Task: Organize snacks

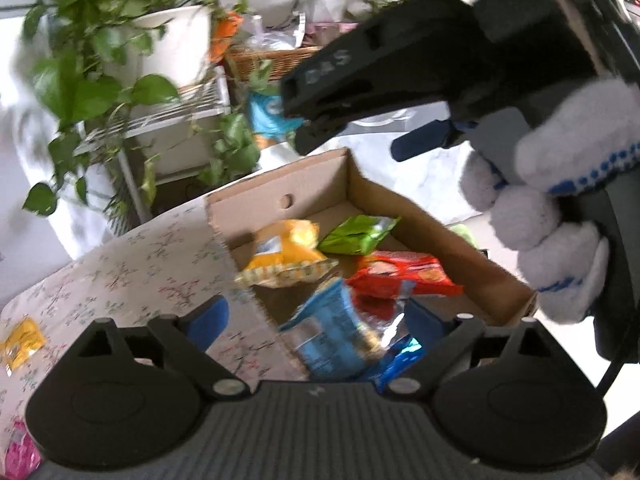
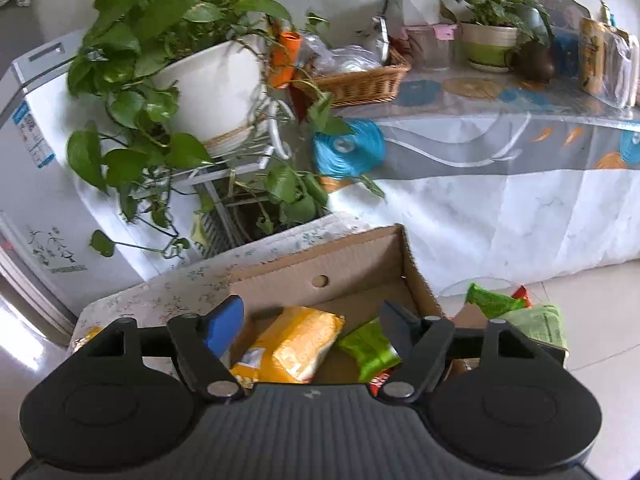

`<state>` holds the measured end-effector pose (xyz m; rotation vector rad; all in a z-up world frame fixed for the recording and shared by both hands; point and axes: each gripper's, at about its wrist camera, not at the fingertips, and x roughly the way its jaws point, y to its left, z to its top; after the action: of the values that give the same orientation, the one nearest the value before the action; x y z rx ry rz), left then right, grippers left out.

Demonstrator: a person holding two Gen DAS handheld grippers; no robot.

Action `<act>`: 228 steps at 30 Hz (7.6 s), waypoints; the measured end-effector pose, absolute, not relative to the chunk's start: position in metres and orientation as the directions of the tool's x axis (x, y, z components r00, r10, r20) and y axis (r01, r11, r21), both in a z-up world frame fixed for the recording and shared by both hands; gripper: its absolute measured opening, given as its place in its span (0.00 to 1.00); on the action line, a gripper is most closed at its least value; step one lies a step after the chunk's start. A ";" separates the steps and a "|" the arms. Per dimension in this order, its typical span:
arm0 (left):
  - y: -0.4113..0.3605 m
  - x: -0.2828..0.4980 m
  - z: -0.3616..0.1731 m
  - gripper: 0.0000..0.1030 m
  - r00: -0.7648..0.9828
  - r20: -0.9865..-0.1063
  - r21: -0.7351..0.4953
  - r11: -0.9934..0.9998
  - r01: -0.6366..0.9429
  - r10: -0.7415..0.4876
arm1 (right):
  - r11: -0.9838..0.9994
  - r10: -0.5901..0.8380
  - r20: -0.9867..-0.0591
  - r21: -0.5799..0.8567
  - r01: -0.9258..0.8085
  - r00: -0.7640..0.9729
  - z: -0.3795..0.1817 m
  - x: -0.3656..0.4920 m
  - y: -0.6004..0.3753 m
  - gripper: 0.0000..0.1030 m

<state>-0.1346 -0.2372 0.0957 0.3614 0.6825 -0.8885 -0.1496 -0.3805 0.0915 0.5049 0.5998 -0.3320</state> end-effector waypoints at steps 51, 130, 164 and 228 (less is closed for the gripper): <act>0.009 0.025 0.025 0.95 0.471 -0.845 -0.016 0.894 0.448 -0.252 | 0.912 0.397 -0.788 0.284 -0.295 0.470 0.035 -0.109 -0.172 0.86; 0.001 0.030 -0.009 0.99 0.428 -0.864 0.002 0.850 0.526 -0.263 | 0.672 0.367 -0.788 -0.144 -0.727 0.495 0.023 -0.065 -0.142 0.94; 0.003 0.029 -0.010 0.94 0.431 -0.834 -0.008 0.789 0.614 -0.345 | 0.759 0.345 -0.840 -0.011 -0.651 0.418 0.001 -0.067 -0.135 0.75; -0.068 -0.080 0.101 0.49 0.614 -0.592 -0.188 0.830 0.525 -0.522 | 0.994 0.000 -0.560 0.093 0.063 0.828 0.124 -0.145 -0.251 0.72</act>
<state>-0.0796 -0.0684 0.1011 0.0044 0.6805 -0.6034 -0.1446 -0.2512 0.1243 0.1088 0.5938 -0.0333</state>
